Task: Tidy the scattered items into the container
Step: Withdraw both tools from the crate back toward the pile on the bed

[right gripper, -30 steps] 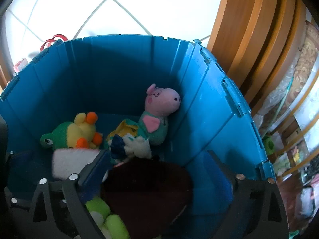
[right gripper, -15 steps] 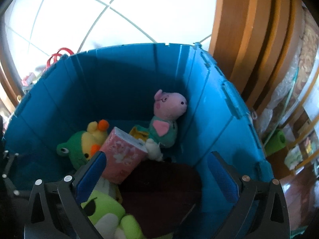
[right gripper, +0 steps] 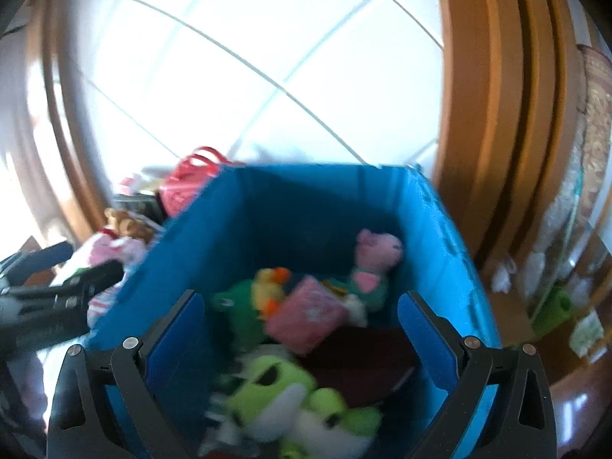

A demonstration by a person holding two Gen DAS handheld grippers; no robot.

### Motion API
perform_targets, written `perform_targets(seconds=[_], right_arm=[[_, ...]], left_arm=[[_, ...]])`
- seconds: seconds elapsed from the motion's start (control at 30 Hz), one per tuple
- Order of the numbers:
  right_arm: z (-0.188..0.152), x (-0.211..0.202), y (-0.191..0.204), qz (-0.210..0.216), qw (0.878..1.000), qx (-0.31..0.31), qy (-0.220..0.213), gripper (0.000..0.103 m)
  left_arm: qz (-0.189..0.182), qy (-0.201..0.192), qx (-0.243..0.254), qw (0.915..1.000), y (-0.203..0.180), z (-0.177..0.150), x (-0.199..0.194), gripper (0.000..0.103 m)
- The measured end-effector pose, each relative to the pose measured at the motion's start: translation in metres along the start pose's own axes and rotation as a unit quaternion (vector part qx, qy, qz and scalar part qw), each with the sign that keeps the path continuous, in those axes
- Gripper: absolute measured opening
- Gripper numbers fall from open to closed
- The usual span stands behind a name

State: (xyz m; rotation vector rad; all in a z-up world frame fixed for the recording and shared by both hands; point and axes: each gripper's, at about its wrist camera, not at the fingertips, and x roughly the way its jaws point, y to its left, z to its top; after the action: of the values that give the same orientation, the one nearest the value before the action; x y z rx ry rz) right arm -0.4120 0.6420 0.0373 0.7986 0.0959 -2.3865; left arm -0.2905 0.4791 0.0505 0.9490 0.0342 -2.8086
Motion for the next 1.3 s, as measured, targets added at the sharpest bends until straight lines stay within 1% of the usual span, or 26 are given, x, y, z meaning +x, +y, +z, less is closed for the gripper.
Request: perform_targets(seconds=[0.03, 0.13, 0.23, 0.3, 0.4, 0.47, 0.57, 0.67, 0.73, 0.8, 0.9, 0.97, 1.1, 1.2, 1.3], right_arm=[[0.0, -0.005, 0.01, 0.009, 1.0, -0.005, -0.006, 0.103], [-0.003, -0.017, 0.041, 0.029, 0.999, -0.013, -0.022, 0.103], [-0.004, -0.024, 0.077, 0.05, 0.998, -0.015, -0.035, 0.103], [-0.007, -0.029, 0.102, 0.06, 0.997, -0.019, -0.043, 0.103], [-0.01, -0.03, 0.148, 0.075, 0.995, -0.031, -0.051, 0.103], [-0.011, -0.03, 0.18, 0.08, 0.995, -0.036, -0.054, 0.103], [-0.014, -0.027, 0.227, 0.089, 0.994, -0.04, -0.057, 0.103], [-0.021, -0.021, 0.269, 0.099, 0.992, -0.036, -0.063, 0.103], [-0.028, -0.012, 0.296, 0.106, 0.992, -0.032, -0.057, 0.103], [-0.036, -0.002, 0.315, 0.11, 0.992, -0.027, -0.05, 0.103], [-0.051, 0.014, 0.342, 0.109, 0.993, -0.021, -0.036, 0.103], [-0.056, 0.026, 0.353, 0.103, 0.994, -0.024, -0.024, 0.103], [-0.07, 0.056, 0.365, 0.085, 0.996, -0.031, -0.005, 0.103], [-0.088, 0.094, 0.366, 0.077, 0.996, -0.037, 0.027, 0.103], [-0.11, 0.147, 0.362, 0.074, 0.994, -0.032, 0.076, 0.103]], left_arm=[[0.006, -0.01, -0.007, 0.9999, 0.011, -0.002, -0.008, 0.103], [0.026, -0.028, -0.019, 0.9991, 0.043, -0.01, -0.025, 0.103], [0.025, -0.032, -0.027, 0.9988, 0.082, -0.021, -0.035, 0.103], [0.031, -0.042, -0.028, 0.9982, 0.109, -0.031, -0.042, 0.103], [0.043, -0.058, -0.034, 0.9968, 0.159, -0.046, -0.056, 0.103], [0.052, -0.067, -0.041, 0.9956, 0.199, -0.058, -0.063, 0.103], [0.076, -0.075, -0.045, 0.9933, 0.255, -0.075, -0.072, 0.103], [0.092, -0.071, -0.048, 0.9921, 0.306, -0.095, -0.072, 0.103], [0.098, -0.063, -0.054, 0.9917, 0.34, -0.107, -0.068, 0.103], [0.103, -0.051, -0.064, 0.9913, 0.371, -0.119, -0.06, 0.103], [0.109, -0.034, -0.077, 0.9904, 0.407, -0.136, -0.043, 0.103], [0.109, -0.022, -0.085, 0.9902, 0.424, -0.146, -0.031, 0.103], [0.109, -0.003, -0.104, 0.9887, 0.44, -0.16, -0.002, 0.103], [0.098, 0.015, -0.115, 0.9885, 0.436, -0.17, 0.023, 0.103], [0.088, 0.039, -0.103, 0.99, 0.418, -0.176, 0.059, 0.103]])
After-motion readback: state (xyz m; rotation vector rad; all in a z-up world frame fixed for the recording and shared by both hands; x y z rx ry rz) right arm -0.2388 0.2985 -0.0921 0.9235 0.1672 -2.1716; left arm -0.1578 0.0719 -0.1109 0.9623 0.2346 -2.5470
